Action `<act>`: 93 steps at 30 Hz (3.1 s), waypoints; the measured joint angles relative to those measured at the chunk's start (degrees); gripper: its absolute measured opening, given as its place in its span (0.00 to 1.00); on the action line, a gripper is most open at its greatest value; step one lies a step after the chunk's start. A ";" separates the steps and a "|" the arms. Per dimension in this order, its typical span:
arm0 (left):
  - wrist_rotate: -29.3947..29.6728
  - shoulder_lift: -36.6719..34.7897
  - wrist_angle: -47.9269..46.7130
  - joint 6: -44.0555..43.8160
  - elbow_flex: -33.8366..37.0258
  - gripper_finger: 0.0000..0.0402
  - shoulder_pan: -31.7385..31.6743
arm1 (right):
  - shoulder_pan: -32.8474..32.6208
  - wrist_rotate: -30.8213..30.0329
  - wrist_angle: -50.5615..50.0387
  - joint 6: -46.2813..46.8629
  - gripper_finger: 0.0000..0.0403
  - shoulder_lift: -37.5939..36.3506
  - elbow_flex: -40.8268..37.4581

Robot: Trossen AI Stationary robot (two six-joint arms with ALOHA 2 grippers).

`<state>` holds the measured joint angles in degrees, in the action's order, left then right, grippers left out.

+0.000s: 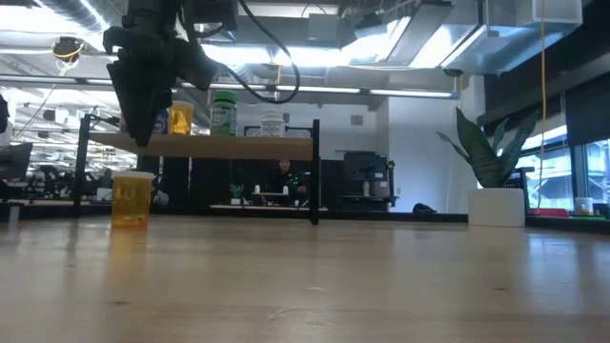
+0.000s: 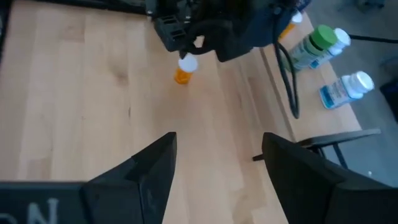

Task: Pick and place medicine bottles onto shelf by color
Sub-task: Put the orange pill bottle on the shelf

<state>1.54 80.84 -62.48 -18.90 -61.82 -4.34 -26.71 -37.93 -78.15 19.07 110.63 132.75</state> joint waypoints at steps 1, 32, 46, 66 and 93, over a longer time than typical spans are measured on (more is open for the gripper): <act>0.00 0.00 0.00 -0.01 0.00 0.64 0.00 | -0.01 0.42 0.29 -0.29 0.59 0.00 0.00; 2.75 0.52 -0.31 -2.45 0.00 0.83 -0.04 | -0.04 0.59 1.25 -0.04 0.59 0.00 0.00; 3.50 0.61 8.55 -0.42 8.12 0.84 -0.04 | -0.06 0.59 2.15 -0.04 0.59 0.00 0.00; 3.98 0.61 14.18 3.00 12.00 0.84 -1.77 | -0.06 0.59 2.17 -0.04 0.59 0.00 0.00; 6.51 0.57 18.01 -1.99 14.95 0.76 0.20 | -0.06 0.59 2.26 -0.04 0.59 0.00 0.00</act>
<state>8.05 81.41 -44.47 -20.88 -46.87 -4.14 -26.76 -37.34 -75.90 19.03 110.63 132.75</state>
